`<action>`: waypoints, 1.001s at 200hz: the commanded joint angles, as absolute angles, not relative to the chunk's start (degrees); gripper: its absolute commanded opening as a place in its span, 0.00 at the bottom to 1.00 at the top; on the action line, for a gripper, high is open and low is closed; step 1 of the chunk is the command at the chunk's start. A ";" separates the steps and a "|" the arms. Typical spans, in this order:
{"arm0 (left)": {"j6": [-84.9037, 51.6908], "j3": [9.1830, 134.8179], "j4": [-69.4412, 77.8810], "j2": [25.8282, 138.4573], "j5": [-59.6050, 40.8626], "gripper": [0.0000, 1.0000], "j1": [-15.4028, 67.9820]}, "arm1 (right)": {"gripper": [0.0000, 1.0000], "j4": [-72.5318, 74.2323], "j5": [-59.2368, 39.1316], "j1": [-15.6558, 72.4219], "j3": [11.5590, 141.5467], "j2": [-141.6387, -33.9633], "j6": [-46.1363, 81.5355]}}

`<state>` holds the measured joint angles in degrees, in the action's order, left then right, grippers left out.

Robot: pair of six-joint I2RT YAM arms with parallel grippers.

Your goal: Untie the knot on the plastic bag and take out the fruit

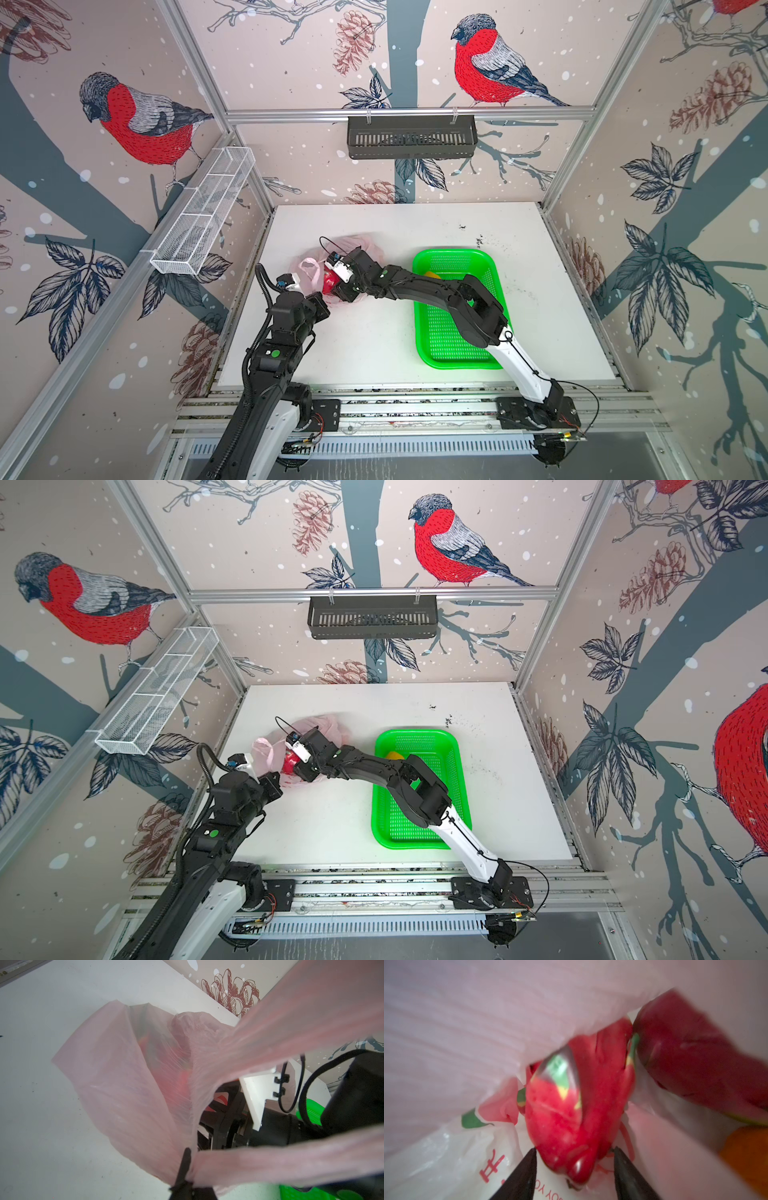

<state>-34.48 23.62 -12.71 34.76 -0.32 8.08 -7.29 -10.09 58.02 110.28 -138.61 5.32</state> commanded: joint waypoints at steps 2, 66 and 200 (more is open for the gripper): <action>-33.67 24.16 -11.01 34.32 -1.17 0.00 8.10 | 0.65 -4.88 -8.57 58.66 109.49 -136.81 6.60; -33.84 24.66 -12.30 32.18 -5.23 0.00 8.09 | 0.84 0.92 -6.40 59.11 111.22 -137.23 10.80; -35.31 22.20 -12.13 27.69 -7.01 0.00 8.09 | 0.89 -6.20 -6.65 58.89 121.92 -145.62 15.64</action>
<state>-34.54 22.74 -13.72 27.66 -8.64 8.05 -4.69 -7.05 58.83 121.91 -145.18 15.27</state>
